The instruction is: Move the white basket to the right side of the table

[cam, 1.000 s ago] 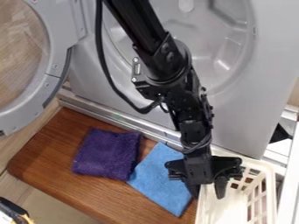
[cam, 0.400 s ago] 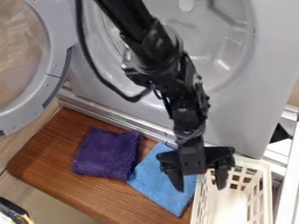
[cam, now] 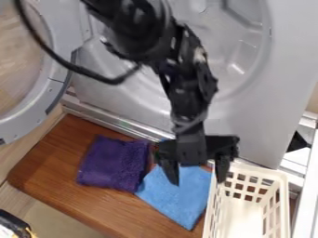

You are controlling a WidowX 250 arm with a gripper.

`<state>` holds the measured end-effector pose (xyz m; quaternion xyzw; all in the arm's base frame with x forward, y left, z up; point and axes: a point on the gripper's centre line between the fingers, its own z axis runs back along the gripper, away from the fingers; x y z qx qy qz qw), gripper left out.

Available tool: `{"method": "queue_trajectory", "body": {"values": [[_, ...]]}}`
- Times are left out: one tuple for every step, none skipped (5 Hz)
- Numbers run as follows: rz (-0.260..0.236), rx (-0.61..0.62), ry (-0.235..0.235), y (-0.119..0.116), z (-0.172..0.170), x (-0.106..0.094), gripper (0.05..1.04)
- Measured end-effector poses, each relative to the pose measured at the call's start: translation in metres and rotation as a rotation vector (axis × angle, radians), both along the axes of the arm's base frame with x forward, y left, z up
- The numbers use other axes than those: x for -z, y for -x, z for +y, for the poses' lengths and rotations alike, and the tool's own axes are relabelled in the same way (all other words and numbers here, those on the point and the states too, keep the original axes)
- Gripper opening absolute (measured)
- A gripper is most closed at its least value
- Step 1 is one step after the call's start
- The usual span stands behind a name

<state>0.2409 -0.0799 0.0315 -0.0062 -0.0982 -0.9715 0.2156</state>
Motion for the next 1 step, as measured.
{"method": "queue_trajectory", "body": {"values": [[0.004,-0.017,-0.026,0.0059,0.0131,-0.0196,0.999]]}}
